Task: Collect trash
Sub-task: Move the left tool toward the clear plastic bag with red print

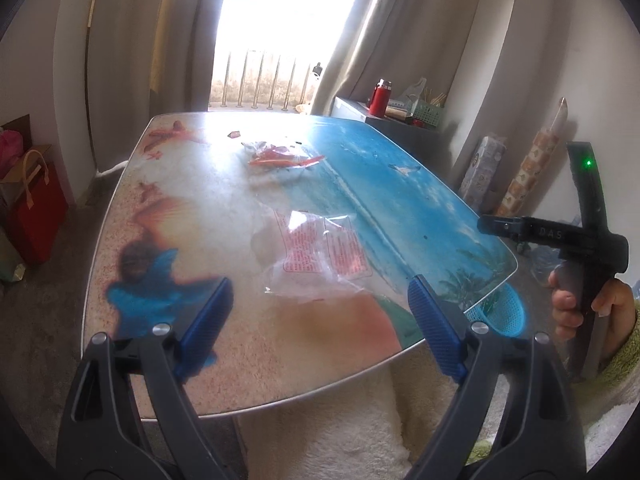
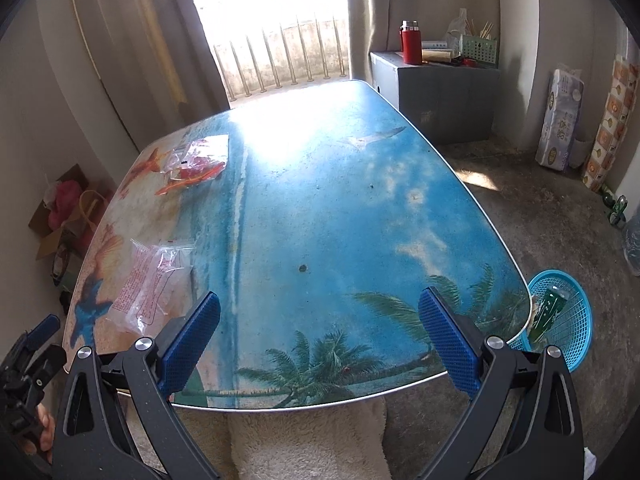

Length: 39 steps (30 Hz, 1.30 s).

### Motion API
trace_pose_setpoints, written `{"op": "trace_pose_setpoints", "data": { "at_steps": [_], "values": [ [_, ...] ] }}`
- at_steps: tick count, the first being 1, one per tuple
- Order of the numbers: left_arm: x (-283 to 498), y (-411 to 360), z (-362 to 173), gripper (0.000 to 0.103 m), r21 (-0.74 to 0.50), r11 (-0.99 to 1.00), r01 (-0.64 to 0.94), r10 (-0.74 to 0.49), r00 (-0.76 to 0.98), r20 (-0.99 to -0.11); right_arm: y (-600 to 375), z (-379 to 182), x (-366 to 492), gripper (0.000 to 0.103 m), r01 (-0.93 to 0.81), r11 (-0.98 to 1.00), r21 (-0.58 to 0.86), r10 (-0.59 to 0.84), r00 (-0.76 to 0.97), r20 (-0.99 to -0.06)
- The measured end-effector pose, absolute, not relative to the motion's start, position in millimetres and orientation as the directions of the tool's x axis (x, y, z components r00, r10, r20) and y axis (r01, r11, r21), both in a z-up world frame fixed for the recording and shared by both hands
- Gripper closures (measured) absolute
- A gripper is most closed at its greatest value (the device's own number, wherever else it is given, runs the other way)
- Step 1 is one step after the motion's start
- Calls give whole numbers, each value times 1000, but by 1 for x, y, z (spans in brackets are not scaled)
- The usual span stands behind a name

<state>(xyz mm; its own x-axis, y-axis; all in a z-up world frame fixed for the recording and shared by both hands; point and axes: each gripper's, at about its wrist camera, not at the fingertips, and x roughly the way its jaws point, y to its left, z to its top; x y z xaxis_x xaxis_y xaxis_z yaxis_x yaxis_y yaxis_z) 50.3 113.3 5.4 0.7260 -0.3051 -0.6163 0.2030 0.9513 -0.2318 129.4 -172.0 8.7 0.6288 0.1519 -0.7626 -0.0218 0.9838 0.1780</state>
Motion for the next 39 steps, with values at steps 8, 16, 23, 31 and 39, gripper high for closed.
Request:
{"op": "trace_pose_setpoints", "data": {
  "at_steps": [8,16,23,31,39],
  "values": [
    [78,105,5,18,-245,949,197,-311,703,-640,-162,-6,141,7,-42,970,241,219,586,-780],
    [144,80,-11,13,-230,964,136,-264,603,-753,-155,-13,144,7,-76,963,258,256,552,-794],
    [167,63,-33,13,-197,970,142,-243,531,-812,-167,-16,150,6,-62,958,280,268,546,-794],
    [175,58,-45,25,-102,987,127,-153,502,-851,-176,-21,157,7,-52,954,297,277,538,-796],
    [171,63,-44,44,-106,986,131,-159,518,-841,-178,-20,158,7,-51,954,296,276,536,-798]
  ]
}}
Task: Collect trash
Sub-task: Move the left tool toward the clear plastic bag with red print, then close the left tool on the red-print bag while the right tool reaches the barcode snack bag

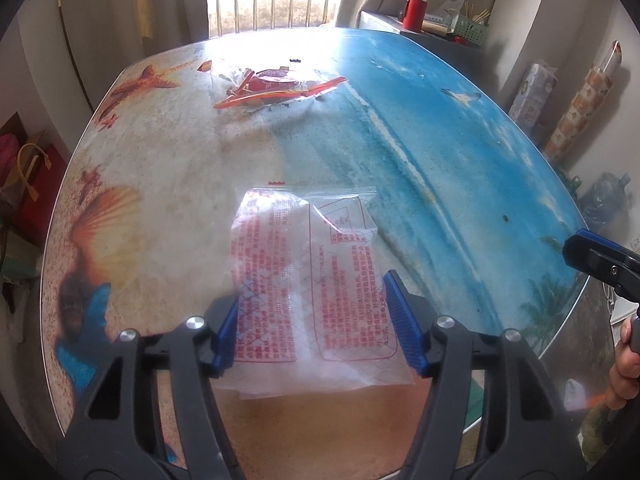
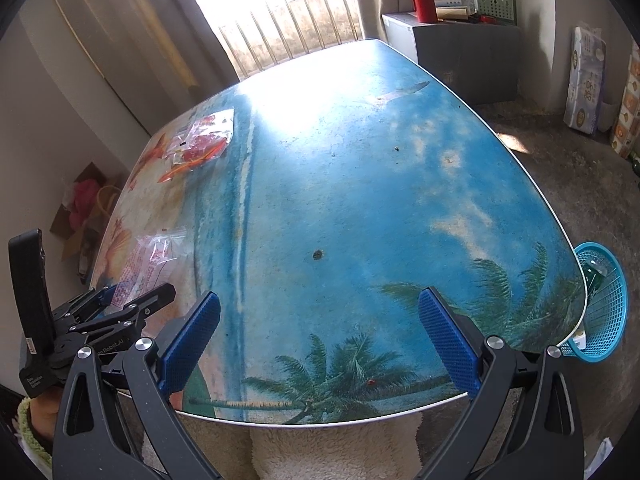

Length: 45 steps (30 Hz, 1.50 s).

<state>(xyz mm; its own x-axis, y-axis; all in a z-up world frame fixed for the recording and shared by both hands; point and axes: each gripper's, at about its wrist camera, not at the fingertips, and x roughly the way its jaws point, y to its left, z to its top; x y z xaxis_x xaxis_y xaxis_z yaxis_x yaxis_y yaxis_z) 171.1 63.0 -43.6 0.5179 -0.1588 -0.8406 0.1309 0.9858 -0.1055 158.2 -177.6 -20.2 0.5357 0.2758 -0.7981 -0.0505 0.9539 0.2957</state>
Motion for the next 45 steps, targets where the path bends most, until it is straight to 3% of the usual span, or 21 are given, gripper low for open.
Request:
{"op": "trace_pose_setpoints", "data": {
  "at_steps": [5,11,23,36,45],
  "values": [
    [167,70,-43,55,-114,985,131,-167,526,-834,-176,-15,161,7,-61,956,288,274,544,-793],
    [163,89,-42,62,-138,985,100,-170,536,-827,-165,1,176,7,-114,946,303,315,540,-780],
    [154,135,-44,63,-201,980,-2,-166,558,-813,-82,33,283,7,-329,859,393,506,421,-753],
    [152,141,-44,63,-215,977,0,-179,554,-813,37,-14,404,7,-416,887,199,348,323,-880],
    [154,145,-44,63,-241,971,2,-202,551,-810,50,-34,402,7,-454,886,97,264,320,-910]
  ]
}}
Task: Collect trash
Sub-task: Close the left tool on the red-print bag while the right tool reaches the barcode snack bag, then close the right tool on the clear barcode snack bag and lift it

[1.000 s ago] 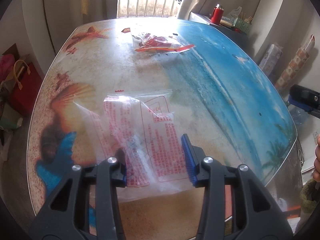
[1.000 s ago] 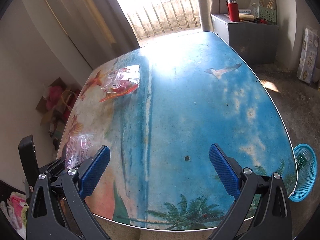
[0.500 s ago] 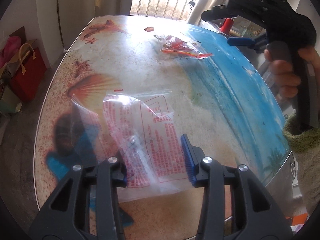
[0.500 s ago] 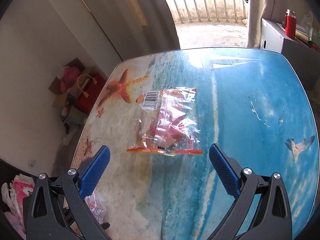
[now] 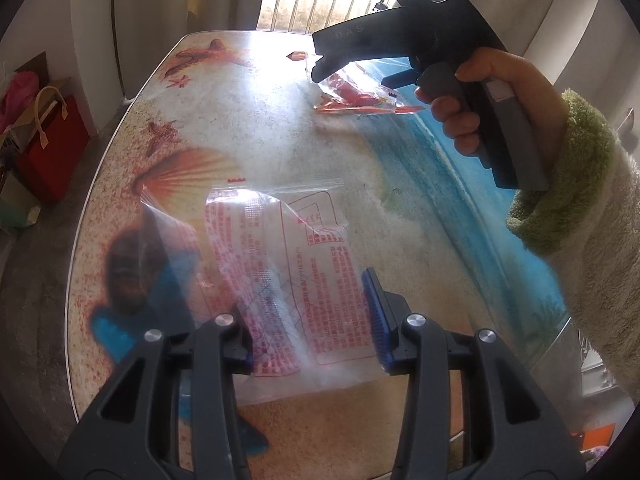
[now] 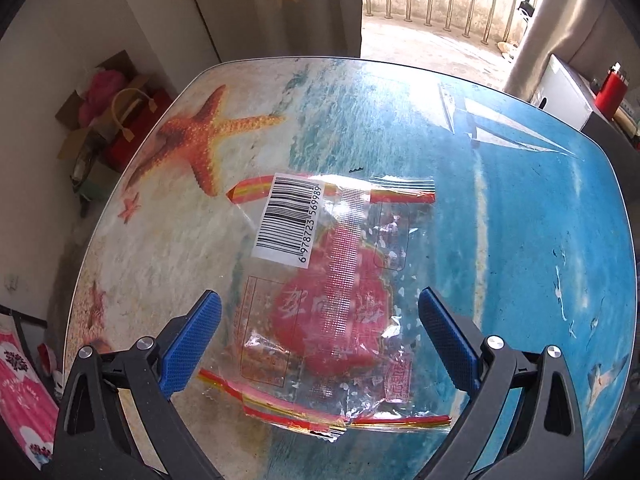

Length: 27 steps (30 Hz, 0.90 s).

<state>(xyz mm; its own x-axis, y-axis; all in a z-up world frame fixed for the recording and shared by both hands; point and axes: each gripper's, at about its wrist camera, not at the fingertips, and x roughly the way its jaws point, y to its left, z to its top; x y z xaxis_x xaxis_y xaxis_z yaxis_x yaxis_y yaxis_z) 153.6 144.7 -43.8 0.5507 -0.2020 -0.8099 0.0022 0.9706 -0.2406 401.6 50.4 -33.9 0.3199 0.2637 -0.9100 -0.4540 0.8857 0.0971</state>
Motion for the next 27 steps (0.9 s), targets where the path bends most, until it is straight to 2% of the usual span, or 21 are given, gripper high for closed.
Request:
{"op": "trace_pose_setpoints", "data": {
  "at_steps": [8,14,22,27],
  "values": [
    [153,143,-42,63,-228,974,-1,-190,554,-811,32,-35,383,28,-457,886,76,245,323,-914],
    [152,139,-43,63,-204,979,-5,-165,566,-807,24,-33,371,57,-449,890,83,247,320,-915],
    [153,136,-45,62,-187,982,-7,-150,571,-807,-11,-32,342,73,-401,903,158,293,301,-908],
    [151,134,-46,62,-177,984,-6,-141,576,-805,-51,-32,297,74,-362,910,203,315,284,-905]
  ]
}}
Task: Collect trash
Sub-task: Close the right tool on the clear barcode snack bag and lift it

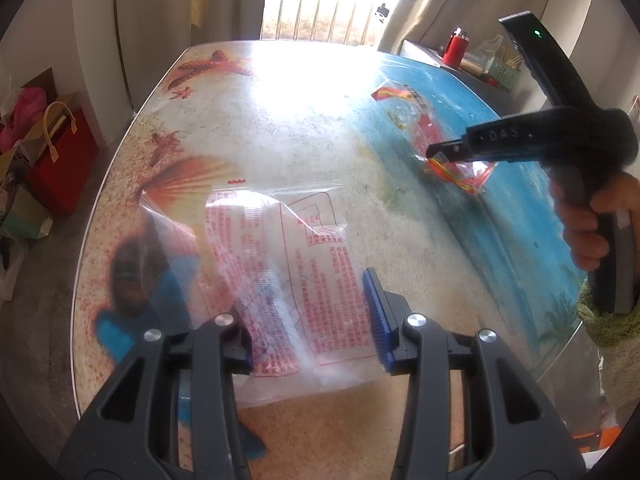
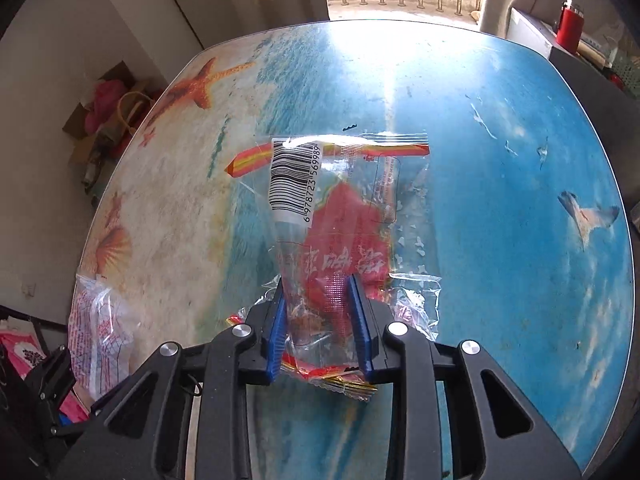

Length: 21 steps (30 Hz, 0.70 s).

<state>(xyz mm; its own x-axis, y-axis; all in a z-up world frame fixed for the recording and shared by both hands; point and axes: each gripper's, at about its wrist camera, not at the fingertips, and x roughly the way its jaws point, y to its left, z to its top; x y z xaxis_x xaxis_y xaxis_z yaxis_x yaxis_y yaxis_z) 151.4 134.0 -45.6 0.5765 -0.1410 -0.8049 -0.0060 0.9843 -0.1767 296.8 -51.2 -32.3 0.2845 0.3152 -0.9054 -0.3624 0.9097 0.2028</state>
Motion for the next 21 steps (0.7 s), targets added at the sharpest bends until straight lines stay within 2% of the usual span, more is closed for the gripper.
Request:
{"op": "trace_pose_setpoints", "data": {
  "at_steps": [6,9,11,13,17,21],
  "values": [
    [146,133,-45,62,-184,983,-6,-146,580,-801,-103,-34,222,73,-295,910,290,371,270,-889],
    [146,134,-44,62,-188,982,-6,-150,578,-802,-125,-30,196,58,-251,887,387,447,258,-857],
    [146,136,-45,62,-186,983,-3,-150,578,-802,-136,-23,183,51,-227,867,443,493,268,-827],
    [146,136,-45,62,-184,983,-4,-148,579,-802,-144,-12,173,39,-212,855,473,518,313,-796],
    [146,132,-44,62,-190,982,-1,-155,573,-805,-155,2,163,27,-192,880,433,473,411,-779],
    [143,123,-44,62,-195,981,21,-173,562,-809,-154,-11,174,20,-132,925,356,377,436,-817]
  ]
}}
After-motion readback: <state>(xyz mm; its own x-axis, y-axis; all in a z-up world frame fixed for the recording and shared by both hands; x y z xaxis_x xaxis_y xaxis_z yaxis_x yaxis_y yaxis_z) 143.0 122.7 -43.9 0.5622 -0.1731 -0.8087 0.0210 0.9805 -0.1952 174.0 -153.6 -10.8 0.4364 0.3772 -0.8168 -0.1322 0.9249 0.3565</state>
